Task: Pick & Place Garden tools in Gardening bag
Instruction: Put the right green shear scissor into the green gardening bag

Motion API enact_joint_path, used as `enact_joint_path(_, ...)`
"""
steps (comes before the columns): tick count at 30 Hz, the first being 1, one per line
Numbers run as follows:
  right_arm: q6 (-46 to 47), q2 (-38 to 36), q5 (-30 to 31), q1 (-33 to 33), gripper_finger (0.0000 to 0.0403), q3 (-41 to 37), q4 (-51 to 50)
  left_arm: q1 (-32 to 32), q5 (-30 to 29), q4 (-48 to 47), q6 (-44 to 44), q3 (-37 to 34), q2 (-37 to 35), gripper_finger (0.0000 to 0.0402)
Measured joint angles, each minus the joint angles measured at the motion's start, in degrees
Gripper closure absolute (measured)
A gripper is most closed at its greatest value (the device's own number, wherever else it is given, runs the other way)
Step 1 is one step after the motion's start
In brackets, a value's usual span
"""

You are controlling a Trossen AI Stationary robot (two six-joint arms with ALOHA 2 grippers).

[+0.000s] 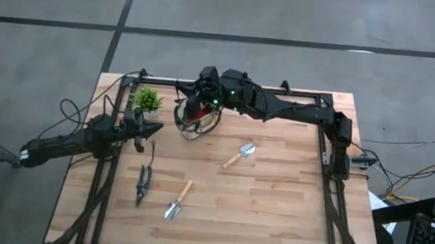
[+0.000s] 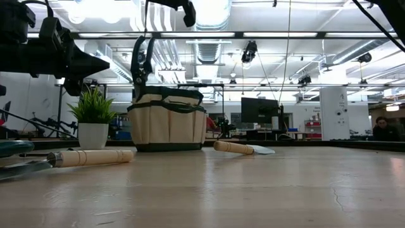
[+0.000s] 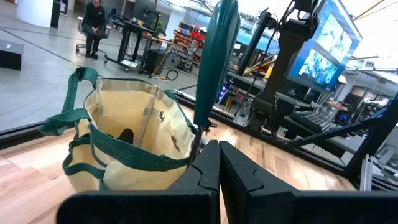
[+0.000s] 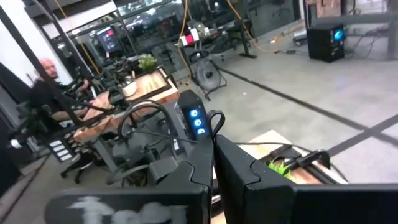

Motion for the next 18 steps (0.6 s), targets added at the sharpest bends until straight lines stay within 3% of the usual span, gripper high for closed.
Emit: enact_joint_path(18, -3.8, 0.7, 1.1, -1.3, 0.0395, 0.3, 1.4, 0.0, 0.0, 0.0, 0.0, 0.0, 0.0, 0.0396)
